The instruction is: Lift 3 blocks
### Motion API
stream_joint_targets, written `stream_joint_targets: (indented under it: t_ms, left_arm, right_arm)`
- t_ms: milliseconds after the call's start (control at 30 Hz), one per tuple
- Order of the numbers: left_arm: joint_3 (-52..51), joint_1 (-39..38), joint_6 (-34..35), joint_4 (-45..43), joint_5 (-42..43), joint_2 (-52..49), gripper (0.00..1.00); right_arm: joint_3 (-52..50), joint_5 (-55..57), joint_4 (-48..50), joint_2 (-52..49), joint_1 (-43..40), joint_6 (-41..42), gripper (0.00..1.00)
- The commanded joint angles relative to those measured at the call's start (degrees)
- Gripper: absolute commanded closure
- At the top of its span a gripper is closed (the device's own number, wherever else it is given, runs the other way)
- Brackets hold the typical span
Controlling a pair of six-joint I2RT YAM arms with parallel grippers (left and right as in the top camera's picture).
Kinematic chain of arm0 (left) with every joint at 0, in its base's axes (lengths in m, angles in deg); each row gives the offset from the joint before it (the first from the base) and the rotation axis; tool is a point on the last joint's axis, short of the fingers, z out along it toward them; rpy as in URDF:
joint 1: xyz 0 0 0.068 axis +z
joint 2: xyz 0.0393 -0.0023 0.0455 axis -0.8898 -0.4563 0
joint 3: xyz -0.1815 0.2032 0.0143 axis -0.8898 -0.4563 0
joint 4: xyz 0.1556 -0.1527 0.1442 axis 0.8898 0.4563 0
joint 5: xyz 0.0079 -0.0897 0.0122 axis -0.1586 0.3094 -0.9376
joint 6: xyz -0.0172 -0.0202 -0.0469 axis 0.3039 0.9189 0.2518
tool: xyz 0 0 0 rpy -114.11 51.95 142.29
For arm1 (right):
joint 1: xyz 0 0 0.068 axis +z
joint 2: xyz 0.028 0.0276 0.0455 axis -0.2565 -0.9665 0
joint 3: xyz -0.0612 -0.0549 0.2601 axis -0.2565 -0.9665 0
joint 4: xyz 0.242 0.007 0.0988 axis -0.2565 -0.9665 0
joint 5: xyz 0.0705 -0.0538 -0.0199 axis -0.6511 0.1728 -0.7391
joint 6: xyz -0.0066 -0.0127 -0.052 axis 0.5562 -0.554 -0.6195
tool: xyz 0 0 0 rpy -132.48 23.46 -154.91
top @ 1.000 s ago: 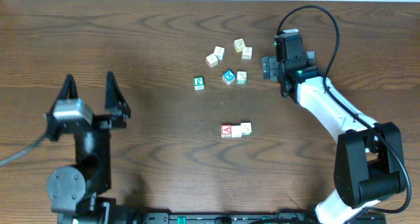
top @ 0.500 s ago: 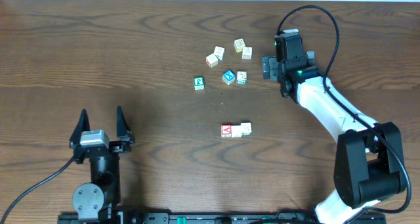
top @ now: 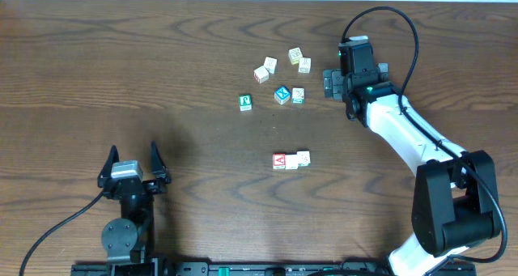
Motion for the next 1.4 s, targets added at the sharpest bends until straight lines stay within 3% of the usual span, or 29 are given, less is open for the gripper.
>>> stream_joint_targets:
  t_ms: [0, 167, 1133, 1367]
  left_arm:
    - [-0.52, 0.28, -0.59, 3.17, -2.49, 0.66, 0.24]
    - [-0.52, 0.31, 3.69, 11.74, -4.2, 0.63, 0.24]
    - [-0.5, 0.17, 3.76, 11.5, -3.91, 0.44, 0.24]
    - [-0.5, 0.17, 3.76, 11.5, -3.91, 0.44, 0.24]
  right_arm:
    - [0.59, 0.68, 0.09, 1.25, -0.39, -0.72, 0.01]
    - [0.59, 0.7, 0.09, 1.25, -0.39, -0.72, 0.01]
    - [0.57, 0.66, 0.07, 1.25, -0.39, -0.72, 0.01]
    - [0.57, -0.79, -6.88, 8.15, 0.2, -0.72, 0.01]
